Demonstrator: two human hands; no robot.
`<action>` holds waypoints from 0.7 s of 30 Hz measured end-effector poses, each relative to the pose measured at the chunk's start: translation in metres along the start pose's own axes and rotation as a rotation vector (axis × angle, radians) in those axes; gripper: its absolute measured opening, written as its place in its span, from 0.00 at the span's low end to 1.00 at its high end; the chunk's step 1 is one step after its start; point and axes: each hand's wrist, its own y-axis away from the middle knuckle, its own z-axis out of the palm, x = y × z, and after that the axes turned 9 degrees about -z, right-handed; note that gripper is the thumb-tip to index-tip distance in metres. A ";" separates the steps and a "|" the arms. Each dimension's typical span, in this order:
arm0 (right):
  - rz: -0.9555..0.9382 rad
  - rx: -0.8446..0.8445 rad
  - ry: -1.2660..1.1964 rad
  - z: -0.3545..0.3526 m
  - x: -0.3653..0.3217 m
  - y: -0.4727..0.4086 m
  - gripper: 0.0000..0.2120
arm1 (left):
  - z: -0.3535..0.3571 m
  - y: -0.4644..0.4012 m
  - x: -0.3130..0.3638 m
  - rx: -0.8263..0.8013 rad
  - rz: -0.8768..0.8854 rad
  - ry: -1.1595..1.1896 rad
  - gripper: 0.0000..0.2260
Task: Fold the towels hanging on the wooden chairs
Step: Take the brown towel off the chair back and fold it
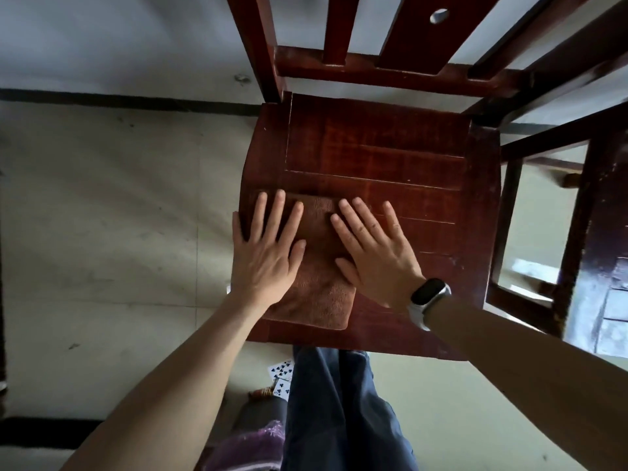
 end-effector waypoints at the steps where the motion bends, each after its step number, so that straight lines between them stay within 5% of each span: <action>1: 0.029 -0.015 -0.029 0.004 0.004 0.002 0.30 | 0.001 -0.001 -0.002 -0.023 0.007 0.001 0.25; 5: 0.138 0.056 -0.211 0.005 0.005 0.027 0.27 | -0.010 -0.006 0.004 -0.007 -0.019 0.067 0.25; 8: 0.510 0.133 -0.603 -0.001 -0.023 0.051 0.23 | -0.026 -0.026 0.008 0.071 0.061 0.100 0.20; 10: 0.741 0.012 -0.845 -0.009 -0.049 0.048 0.23 | -0.032 -0.042 0.009 0.009 0.135 0.102 0.19; 14: 0.851 -0.260 -1.007 -0.016 -0.082 0.024 0.28 | -0.034 -0.060 0.009 -0.057 0.162 0.060 0.18; 18: 0.889 -0.379 -1.095 -0.025 -0.059 0.019 0.21 | -0.036 -0.057 0.011 -0.057 0.093 0.057 0.17; 21: 0.921 -0.120 -1.067 -0.030 -0.012 0.027 0.20 | -0.036 -0.049 0.011 -0.137 -0.140 0.208 0.18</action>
